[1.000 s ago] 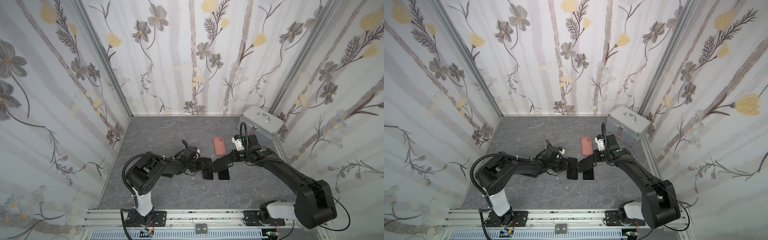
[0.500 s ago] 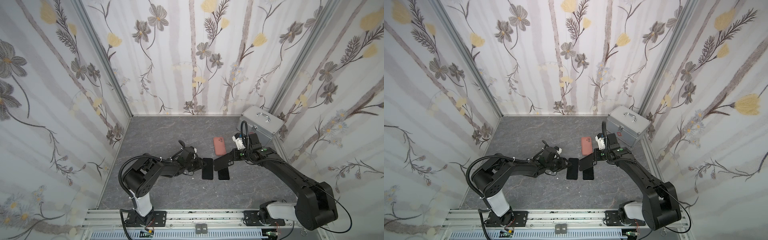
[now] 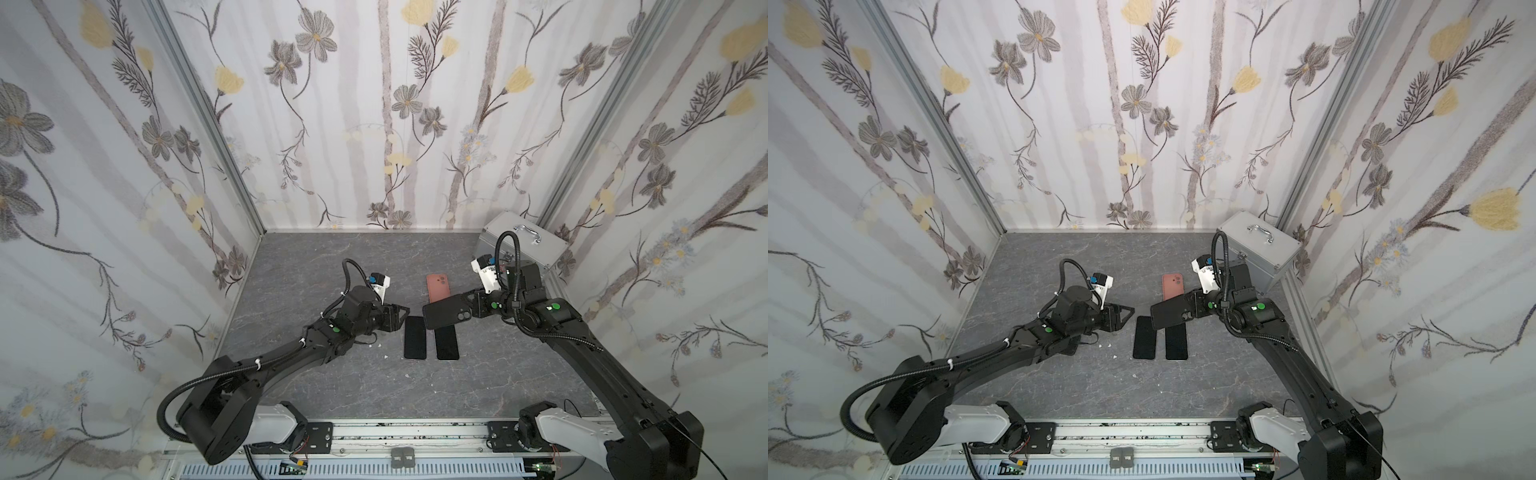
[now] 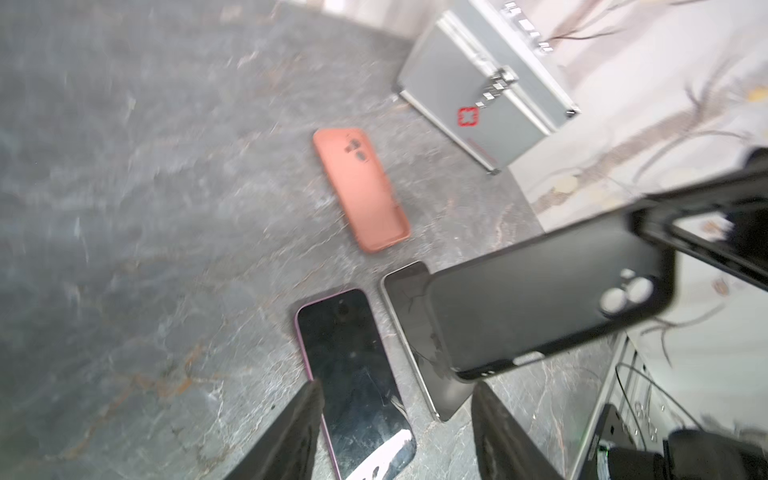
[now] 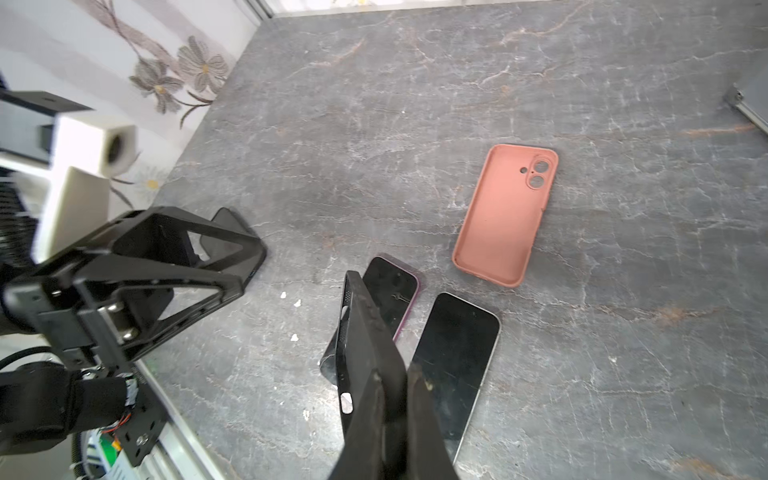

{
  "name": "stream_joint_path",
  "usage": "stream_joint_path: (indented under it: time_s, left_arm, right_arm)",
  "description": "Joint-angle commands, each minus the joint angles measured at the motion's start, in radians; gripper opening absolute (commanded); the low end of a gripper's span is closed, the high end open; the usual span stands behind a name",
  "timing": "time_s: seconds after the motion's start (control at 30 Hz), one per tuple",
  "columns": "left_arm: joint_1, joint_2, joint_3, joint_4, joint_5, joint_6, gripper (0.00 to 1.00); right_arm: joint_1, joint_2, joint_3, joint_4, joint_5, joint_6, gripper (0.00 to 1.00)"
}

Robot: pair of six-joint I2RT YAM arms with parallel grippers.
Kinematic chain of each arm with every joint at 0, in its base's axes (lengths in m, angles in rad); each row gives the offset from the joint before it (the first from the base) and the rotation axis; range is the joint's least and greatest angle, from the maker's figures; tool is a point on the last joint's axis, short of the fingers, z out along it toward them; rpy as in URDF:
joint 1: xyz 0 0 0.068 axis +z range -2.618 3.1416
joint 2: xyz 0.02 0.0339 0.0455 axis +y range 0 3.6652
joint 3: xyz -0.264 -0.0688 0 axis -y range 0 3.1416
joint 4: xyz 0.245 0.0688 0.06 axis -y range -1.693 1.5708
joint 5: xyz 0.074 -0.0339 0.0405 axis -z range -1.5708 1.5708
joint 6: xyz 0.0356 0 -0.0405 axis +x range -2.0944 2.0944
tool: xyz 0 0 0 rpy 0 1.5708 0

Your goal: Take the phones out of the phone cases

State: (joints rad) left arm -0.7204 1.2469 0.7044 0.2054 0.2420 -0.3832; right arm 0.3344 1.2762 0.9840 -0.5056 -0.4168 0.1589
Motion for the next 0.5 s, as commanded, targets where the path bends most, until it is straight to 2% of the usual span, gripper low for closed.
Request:
stream_joint_path:
  time_s: [0.0, 0.2, 0.27, 0.37, 0.47]
  left_arm:
    - [-0.021, -0.098, -0.008, -0.022, -0.041, 0.281, 0.62]
    - [-0.071, -0.147, 0.033, -0.083, -0.034, 0.429, 0.62]
    - [-0.084, -0.141, 0.041, -0.092, -0.003, 0.448, 0.60]
    - [-0.093, -0.127, 0.044, -0.103, 0.056, 0.465, 0.52]
    - [-0.100, -0.111, 0.042, -0.110, 0.102, 0.474, 0.50]
  right_arm:
    - [0.014, 0.005, 0.034, -0.065, -0.104, -0.036, 0.00]
    - [0.078, 0.037, 0.087, -0.134, -0.186, -0.062, 0.00]
    - [0.090, 0.043, 0.094, -0.136, -0.205, -0.064, 0.00]
    - [0.102, 0.046, 0.100, -0.139, -0.226, -0.070, 0.00]
    - [0.112, 0.053, 0.103, -0.139, -0.248, -0.074, 0.00]
